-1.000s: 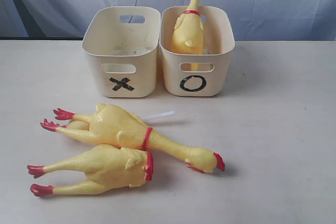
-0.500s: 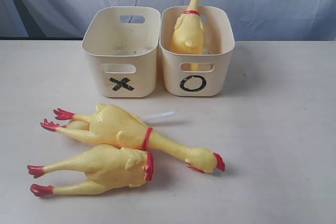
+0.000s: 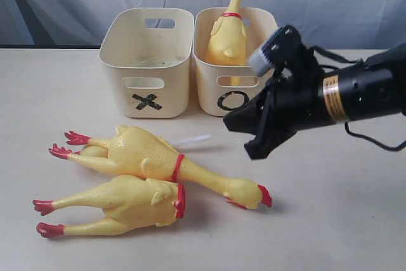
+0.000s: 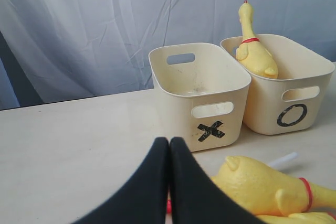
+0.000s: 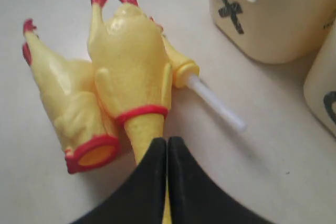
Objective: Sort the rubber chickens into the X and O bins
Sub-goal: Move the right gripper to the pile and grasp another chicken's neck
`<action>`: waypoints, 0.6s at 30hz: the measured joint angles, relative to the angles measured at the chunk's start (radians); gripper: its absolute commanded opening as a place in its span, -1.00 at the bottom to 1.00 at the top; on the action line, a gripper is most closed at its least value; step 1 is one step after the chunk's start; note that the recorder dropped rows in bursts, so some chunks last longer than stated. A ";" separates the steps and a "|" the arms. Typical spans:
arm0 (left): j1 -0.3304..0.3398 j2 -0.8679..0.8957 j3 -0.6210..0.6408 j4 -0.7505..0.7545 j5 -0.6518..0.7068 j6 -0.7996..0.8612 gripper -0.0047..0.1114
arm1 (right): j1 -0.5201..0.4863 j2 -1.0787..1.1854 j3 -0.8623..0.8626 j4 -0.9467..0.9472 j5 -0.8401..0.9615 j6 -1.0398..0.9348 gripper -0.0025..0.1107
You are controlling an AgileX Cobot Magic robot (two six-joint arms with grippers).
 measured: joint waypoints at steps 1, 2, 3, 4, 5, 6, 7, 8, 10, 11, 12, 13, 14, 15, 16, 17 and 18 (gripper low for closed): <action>0.000 0.000 0.000 0.000 0.000 0.000 -0.92 | 0.025 0.000 0.014 0.000 0.028 -0.012 -0.57; 0.000 0.000 0.000 0.000 0.000 0.000 -0.92 | 0.048 0.000 0.023 0.000 0.057 -0.020 -0.40; 0.000 0.000 0.000 0.000 0.000 0.000 -0.92 | 0.069 0.000 0.028 0.000 0.082 -0.025 -0.27; 0.000 0.000 0.000 0.000 0.000 0.000 -0.92 | 0.084 0.000 0.030 0.000 0.103 -0.030 -0.12; 0.000 0.000 0.000 0.000 0.000 0.000 -0.92 | 0.102 0.000 0.032 0.000 0.118 -0.034 -0.01; 0.000 0.000 0.000 0.000 0.000 0.000 -0.92 | 0.117 0.000 0.032 0.000 0.134 -0.037 0.05; 0.000 0.000 0.000 0.000 0.000 0.000 -0.92 | 0.132 0.000 0.032 0.000 0.153 -0.038 0.05; 0.000 0.000 0.000 0.000 0.000 0.000 -0.92 | 0.144 0.000 0.032 0.000 0.172 -0.039 0.05; 0.000 0.000 0.000 0.000 0.000 0.000 -0.92 | 0.172 0.000 0.032 0.000 0.217 -0.041 0.04; 0.000 0.000 0.000 0.000 0.000 0.000 -0.92 | 0.184 0.005 0.032 0.000 0.230 -0.041 0.04; 0.000 0.000 0.000 0.000 0.000 0.000 -0.92 | 0.195 0.010 0.032 0.000 0.246 -0.041 0.04; 0.000 0.000 0.000 0.000 0.000 0.000 -0.92 | 0.205 0.021 0.032 0.000 0.261 -0.041 0.04; 0.000 0.000 0.000 0.000 0.000 0.000 -0.92 | 0.211 0.031 0.032 0.000 0.273 -0.041 0.04; 0.000 0.000 0.000 0.000 0.000 0.000 -0.92 | 0.220 0.043 0.032 0.000 0.286 -0.041 0.04; 0.000 0.000 0.000 0.000 0.000 0.000 -0.92 | 0.225 0.058 0.032 0.000 0.296 -0.041 0.04; 0.000 0.000 0.000 0.000 0.000 0.000 -0.92 | 0.230 0.072 0.032 0.002 0.301 -0.043 0.04; 0.000 0.000 0.000 0.000 0.000 0.000 -0.92 | 0.232 0.086 0.032 0.002 0.303 -0.048 0.04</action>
